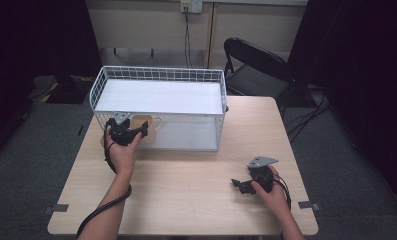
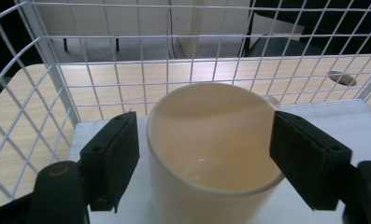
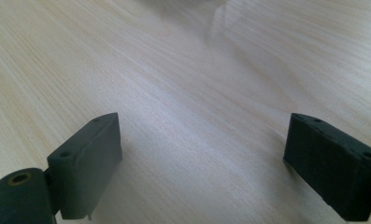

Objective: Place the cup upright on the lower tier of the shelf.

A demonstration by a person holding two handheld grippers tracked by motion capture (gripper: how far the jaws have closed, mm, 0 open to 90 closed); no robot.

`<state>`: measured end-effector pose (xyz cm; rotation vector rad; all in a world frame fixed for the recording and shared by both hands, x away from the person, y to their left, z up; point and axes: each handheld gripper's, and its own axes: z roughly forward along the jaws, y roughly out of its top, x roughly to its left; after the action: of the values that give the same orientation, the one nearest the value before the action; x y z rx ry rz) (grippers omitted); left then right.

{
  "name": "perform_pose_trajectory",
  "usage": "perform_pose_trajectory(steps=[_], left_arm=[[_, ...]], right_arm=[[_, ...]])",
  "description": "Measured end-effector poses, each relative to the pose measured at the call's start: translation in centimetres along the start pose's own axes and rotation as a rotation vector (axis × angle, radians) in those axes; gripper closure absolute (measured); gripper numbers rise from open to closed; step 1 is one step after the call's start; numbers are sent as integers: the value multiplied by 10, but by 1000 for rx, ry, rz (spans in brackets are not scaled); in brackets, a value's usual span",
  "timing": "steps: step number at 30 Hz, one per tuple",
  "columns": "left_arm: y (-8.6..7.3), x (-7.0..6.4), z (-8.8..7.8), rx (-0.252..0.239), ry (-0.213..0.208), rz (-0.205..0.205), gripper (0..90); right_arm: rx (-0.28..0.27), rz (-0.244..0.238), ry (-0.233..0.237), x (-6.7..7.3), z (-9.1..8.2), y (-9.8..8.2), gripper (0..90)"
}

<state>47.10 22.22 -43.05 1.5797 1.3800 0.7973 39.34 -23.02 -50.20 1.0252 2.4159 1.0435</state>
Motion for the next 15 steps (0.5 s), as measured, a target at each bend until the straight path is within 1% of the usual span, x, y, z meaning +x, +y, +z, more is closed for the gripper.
perform_pose_trajectory(steps=[2, 3, 4, 9, 10, 11, 13, 15], left_arm=[[-1, 1, -1, -2, -1, -6, 240], [-1, 2, -2, 0, 1, 3, 238], [-1, 2, -3, 1, 0, 2, 240], [0, 1, -9, 8, -17, -1, 236], [0, 1, -11, 15, -20, 2, 236], [1, 0, -13, 36, -25, 16, 234], [2, 0, -16, 41, -34, 13, 220], [1, 2, -18, 59, -39, 12, 218]], right_arm=[[-1, -1, 0, 0, 0, 0, 105], [0, 0, 0, 0, 0, 0, 105], [0, 0, 0, 0, 0, 0, 105], [0, 0, 0, 0, 0, 0, 105], [0, 0, 0, 0, 0, 0, 105], [-1, 0, 1, 0, 0, 0, 105], [0, 1, 1, 0, 0, 0, 105], [0, 1, 1, 0, 0, 0, 105]])
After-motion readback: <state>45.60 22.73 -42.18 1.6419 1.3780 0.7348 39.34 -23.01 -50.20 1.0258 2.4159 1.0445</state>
